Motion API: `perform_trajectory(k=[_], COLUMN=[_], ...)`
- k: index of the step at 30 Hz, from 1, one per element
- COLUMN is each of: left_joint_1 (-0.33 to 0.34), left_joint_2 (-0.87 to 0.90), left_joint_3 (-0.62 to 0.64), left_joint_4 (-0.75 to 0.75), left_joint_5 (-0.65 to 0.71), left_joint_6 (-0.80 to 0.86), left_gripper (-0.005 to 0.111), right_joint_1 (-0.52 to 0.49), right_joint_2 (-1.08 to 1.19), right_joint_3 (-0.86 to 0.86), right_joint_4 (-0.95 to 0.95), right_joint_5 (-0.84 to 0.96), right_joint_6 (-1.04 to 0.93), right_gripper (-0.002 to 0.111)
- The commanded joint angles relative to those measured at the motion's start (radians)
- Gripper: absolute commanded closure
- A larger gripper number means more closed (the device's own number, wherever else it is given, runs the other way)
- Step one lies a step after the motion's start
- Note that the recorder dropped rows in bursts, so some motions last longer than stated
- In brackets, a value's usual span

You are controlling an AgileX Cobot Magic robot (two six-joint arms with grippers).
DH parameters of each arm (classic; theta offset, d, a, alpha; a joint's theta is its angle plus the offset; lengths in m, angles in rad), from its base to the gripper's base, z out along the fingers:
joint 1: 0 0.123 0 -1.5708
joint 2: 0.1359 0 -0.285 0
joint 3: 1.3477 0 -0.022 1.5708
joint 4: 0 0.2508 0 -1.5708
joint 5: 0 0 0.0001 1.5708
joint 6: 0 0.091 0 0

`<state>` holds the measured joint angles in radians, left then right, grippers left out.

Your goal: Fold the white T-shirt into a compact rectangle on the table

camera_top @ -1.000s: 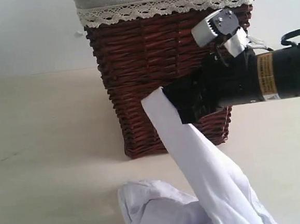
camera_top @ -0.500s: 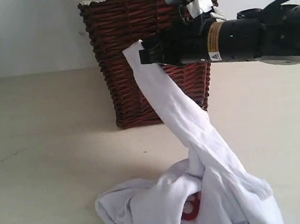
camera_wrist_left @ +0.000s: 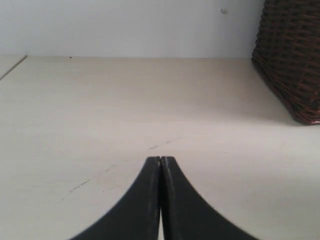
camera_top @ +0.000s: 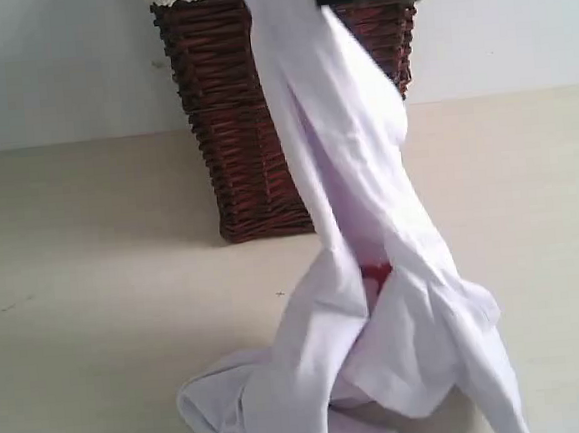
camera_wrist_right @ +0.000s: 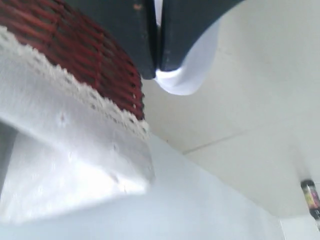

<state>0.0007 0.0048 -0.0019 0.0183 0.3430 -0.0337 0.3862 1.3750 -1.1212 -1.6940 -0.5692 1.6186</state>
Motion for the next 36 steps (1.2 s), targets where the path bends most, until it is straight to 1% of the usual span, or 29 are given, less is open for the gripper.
perform_trajectory(k=[1,4,8,11,14,25,27,30,33,36], left_joint_1=[-0.007,-0.007,-0.007,-0.007,-0.007,-0.007,-0.007,-0.007,-0.007,-0.007], left_joint_2=[-0.005,-0.005,-0.005,-0.005,-0.005,-0.005,-0.005,-0.005,-0.005,-0.005], left_joint_3=[0.002,0.002,0.002,0.002,0.002,0.002,0.002,0.002,0.002,0.002], left_joint_4=[0.001,0.001,0.001,0.001,0.001,0.001,0.001,0.001,0.001,0.044], left_joint_5=[-0.008,-0.008,-0.008,-0.008,-0.008,-0.008,-0.008,-0.008,-0.008,-0.01], left_joint_6=[0.005,0.005,0.005,0.005,0.005,0.005,0.005,0.005,0.005,0.055], left_gripper=[0.107,0.107,0.107,0.107,0.107,0.107,0.107,0.107,0.107,0.107], right_joint_1=[-0.002,-0.002,-0.002,-0.002,-0.002,-0.002,-0.002,-0.002,-0.002,-0.002], right_joint_2=[-0.204,-0.321,-0.46,-0.522,-0.547,-0.498,-0.477,-0.43,-0.352,-0.258], right_joint_3=[-0.012,-0.012,-0.012,-0.012,-0.012,0.0,0.029,0.117,0.192,0.218], right_joint_4=[-0.05,-0.05,-0.05,-0.05,-0.05,-0.05,-0.05,-0.05,-0.05,-0.05], right_joint_5=[-0.034,-0.044,0.031,0.108,0.133,0.132,0.132,0.121,0.06,0.004], right_joint_6=[0.134,0.164,0.164,0.164,0.164,0.162,0.162,0.191,0.193,0.19], right_gripper=[0.108,0.108,0.108,0.108,0.108,0.108,0.108,0.108,0.108,0.108])
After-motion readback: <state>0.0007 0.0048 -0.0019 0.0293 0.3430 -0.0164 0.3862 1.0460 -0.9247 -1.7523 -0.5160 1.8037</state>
